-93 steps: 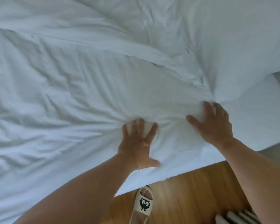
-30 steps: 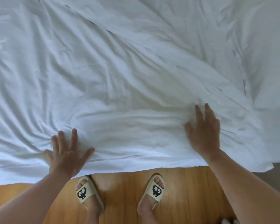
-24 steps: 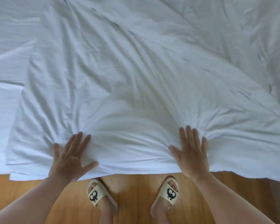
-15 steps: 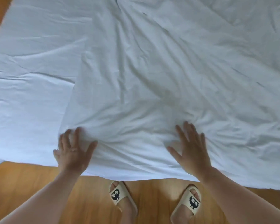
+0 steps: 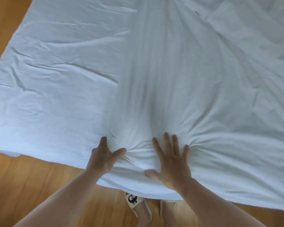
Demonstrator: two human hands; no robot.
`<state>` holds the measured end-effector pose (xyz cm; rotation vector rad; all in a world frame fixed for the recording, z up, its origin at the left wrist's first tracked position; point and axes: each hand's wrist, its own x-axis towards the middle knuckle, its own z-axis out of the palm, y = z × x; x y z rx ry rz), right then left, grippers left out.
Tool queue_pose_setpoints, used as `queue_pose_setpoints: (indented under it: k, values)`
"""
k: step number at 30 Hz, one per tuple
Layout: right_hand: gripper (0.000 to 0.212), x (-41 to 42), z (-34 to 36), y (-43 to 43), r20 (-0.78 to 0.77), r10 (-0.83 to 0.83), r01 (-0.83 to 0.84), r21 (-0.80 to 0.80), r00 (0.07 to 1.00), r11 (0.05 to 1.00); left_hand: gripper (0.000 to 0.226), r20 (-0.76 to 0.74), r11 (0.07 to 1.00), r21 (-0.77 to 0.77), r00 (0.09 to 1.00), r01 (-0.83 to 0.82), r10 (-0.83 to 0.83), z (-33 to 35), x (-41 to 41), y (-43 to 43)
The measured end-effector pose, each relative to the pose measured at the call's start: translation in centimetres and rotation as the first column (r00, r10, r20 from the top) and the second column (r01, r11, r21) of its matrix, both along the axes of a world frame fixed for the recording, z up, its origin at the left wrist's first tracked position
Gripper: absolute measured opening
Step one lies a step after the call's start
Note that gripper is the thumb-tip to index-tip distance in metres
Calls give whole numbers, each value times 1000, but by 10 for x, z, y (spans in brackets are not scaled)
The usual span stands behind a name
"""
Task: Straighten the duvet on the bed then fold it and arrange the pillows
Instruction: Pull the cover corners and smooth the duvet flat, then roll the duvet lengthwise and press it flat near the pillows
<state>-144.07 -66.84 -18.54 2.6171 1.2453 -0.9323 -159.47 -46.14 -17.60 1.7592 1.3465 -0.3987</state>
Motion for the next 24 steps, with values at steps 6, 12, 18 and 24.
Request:
queue_pose_setpoints:
  k: [6, 12, 18, 24]
  values:
    - [115, -6, 14, 14, -46, -15, 8, -152, 999, 988, 85, -213, 991, -19, 968, 133, -134, 14, -15, 2]
    - [99, 12, 114, 45, -311, -34, -39, -226, 950, 973, 78, -386, 977, -102, 898, 186, -212, 111, -75, 30]
    - [83, -5, 219, 111, -327, 122, -154, -74, 937, 985, 68, -370, 991, -83, 927, -107, 69, 212, -182, 61]
    - [72, -58, 258, 201, -287, 160, -208, -145, 944, 967, 65, -371, 921, -66, 866, -384, 334, 259, -295, 93]
